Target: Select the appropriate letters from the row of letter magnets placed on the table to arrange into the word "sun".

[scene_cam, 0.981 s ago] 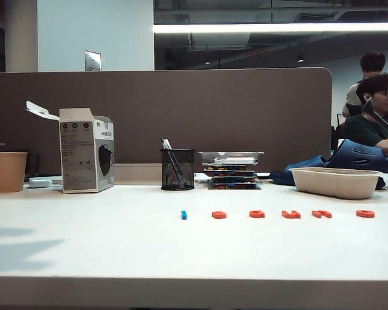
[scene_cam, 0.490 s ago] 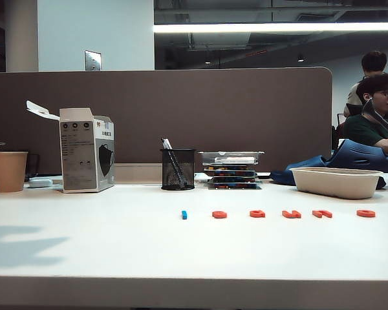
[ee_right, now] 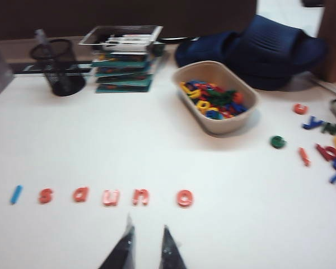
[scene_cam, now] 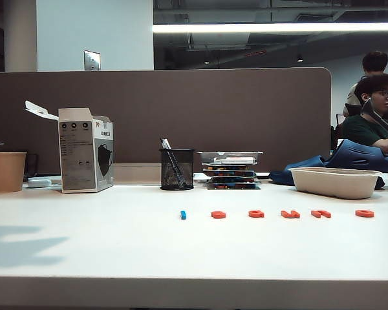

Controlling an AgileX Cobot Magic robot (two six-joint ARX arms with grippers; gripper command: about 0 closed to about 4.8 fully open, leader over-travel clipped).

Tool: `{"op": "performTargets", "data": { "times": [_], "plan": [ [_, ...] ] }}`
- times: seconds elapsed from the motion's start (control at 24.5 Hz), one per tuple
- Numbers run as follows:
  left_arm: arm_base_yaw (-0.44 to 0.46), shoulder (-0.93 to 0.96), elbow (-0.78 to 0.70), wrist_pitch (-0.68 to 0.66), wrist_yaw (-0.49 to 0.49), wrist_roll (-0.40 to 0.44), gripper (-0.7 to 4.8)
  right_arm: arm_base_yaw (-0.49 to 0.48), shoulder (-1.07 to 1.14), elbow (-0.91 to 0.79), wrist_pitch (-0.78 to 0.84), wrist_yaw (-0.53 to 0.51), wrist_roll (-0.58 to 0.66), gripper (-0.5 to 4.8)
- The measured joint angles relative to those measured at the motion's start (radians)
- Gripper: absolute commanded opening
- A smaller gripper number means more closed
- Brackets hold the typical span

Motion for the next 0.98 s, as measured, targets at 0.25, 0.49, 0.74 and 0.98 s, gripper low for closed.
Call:
{"op": "performTargets", "data": {
  "times": [0.25,0.49,0.74,0.98],
  "plan": [
    [0.000,0.000,0.000,0.000,-0.001,0.000,-0.05,0.242,0.356,0.222,0.001,0.006,0.011,0.49],
    [0.000,0.000,0.000,0.000,-0.002,0.000,-0.05,0.439,0.628,0.343,0.084,0.070,0.013,0.49],
    [0.000,0.000,0.000,0.000,-0.002,0.000,-0.05,0.518,0.951,0.583,0.041,0.086,0.079,1.27],
    [0.000,0.000,0.000,0.000,-0.002,0.000,-0.05,0.540,1.223,0.834,-0.114,0.138,0.089,2.27]
  ]
}}
